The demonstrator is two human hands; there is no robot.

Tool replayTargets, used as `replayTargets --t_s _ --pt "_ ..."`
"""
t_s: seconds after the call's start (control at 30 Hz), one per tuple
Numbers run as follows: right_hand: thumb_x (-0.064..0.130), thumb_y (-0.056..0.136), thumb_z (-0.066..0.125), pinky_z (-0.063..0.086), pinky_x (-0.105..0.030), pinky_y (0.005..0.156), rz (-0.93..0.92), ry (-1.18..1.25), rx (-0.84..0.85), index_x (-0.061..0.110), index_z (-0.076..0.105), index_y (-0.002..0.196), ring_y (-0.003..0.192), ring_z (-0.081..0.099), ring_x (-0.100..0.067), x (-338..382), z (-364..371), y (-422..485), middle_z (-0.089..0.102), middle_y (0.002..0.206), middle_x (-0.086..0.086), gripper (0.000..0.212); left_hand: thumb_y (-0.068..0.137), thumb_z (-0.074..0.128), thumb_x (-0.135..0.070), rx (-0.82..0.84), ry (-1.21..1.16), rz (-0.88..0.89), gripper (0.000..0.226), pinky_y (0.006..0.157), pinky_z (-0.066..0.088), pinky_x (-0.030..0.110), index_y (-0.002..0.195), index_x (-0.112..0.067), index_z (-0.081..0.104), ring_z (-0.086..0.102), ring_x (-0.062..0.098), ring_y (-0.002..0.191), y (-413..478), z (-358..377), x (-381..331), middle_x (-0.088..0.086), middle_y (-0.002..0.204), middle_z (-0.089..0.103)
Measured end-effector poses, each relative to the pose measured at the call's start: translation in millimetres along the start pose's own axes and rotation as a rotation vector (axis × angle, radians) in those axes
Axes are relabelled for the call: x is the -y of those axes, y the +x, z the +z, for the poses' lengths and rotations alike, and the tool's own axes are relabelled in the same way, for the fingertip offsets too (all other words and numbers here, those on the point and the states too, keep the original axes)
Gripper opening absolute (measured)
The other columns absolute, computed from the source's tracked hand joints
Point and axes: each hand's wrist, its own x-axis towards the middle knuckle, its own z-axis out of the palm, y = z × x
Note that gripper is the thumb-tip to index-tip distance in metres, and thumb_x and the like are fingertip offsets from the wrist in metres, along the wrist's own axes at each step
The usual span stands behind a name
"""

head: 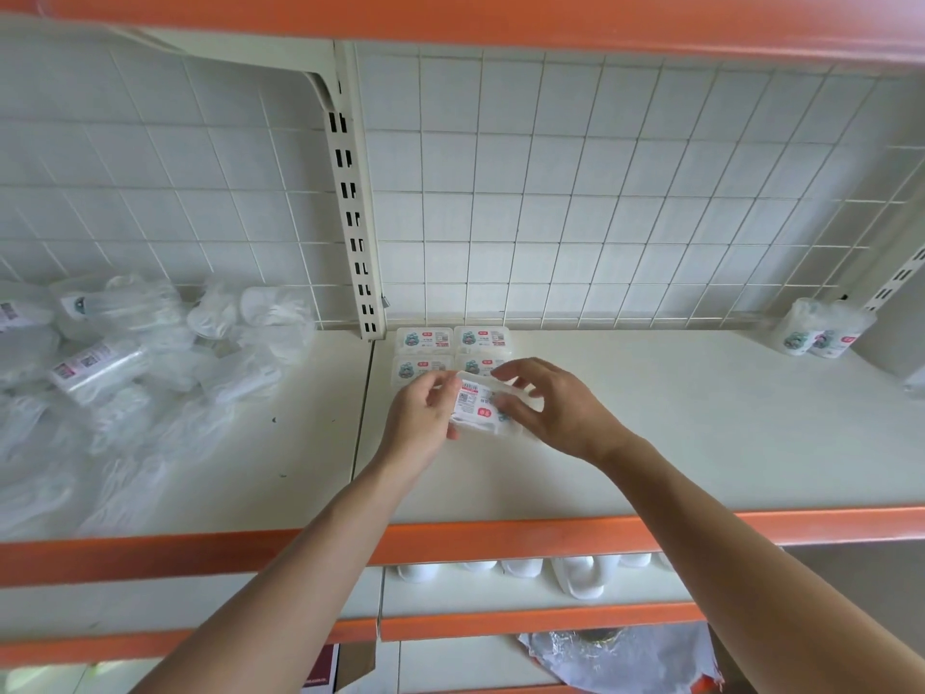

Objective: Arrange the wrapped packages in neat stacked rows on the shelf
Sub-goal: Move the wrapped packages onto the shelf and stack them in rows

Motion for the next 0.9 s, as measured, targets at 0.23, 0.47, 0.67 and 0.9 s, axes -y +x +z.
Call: replayTargets --t_s 0.23,0.47,0.67,0.9 --pt "0.040 0.090 0.064 0.049 -0.020 0.070 0.173 0.205 0.009 0.031 0.050 0.128 0.078 0.062 -0.007 16.8 6.0 12.2 0.062 0.095 0.007 0.042 0.082 0.072 -0.018 0.023 -0.377 -0.144 0.037 0.082 0.056 0.042 0.114 -0.009 0.056 0.069 0.029 0.095 1.4 -8.2 -3.7 0.010 0.106 0.071" --pt "0.024 0.093 0.059 0.053 -0.026 0.077 0.130 0.114 0.029 0.024 0.044 0.135 0.076 0.065 -0.009 12.6 13.5 12.3 0.057 0.111 0.002 0.044 0.088 0.050 -0.002 0.129 -0.203 -0.148 0.057 0.080 0.052 0.033 0.136 -0.032 0.052 0.066 0.015 0.090 0.8 -21.2 -2.5 0.004 0.108 0.068" --pt "0.022 0.084 0.072 0.047 -0.023 0.090 -0.129 -0.054 0.136 0.034 0.044 0.139 0.104 0.054 -0.003 11.2 10.7 11.2 0.038 0.146 0.016 0.063 0.094 0.057 -0.015 0.120 -0.021 -0.132 0.025 0.069 0.043 0.022 0.118 -0.021 0.057 0.062 0.006 0.088 3.2 -32.7 -6.1 -0.004 0.107 0.066" --pt "0.027 0.080 0.077 0.044 -0.016 0.081 -0.280 -0.116 0.130 0.022 0.054 0.132 0.085 0.050 -0.002 15.5 23.5 6.7 0.050 0.138 0.009 0.057 0.096 0.056 -0.022 0.112 0.104 -0.055 0.009 0.070 0.042 0.019 0.100 -0.020 0.065 0.061 0.007 0.089 1.5 -46.8 5.0 -0.002 0.103 0.067"
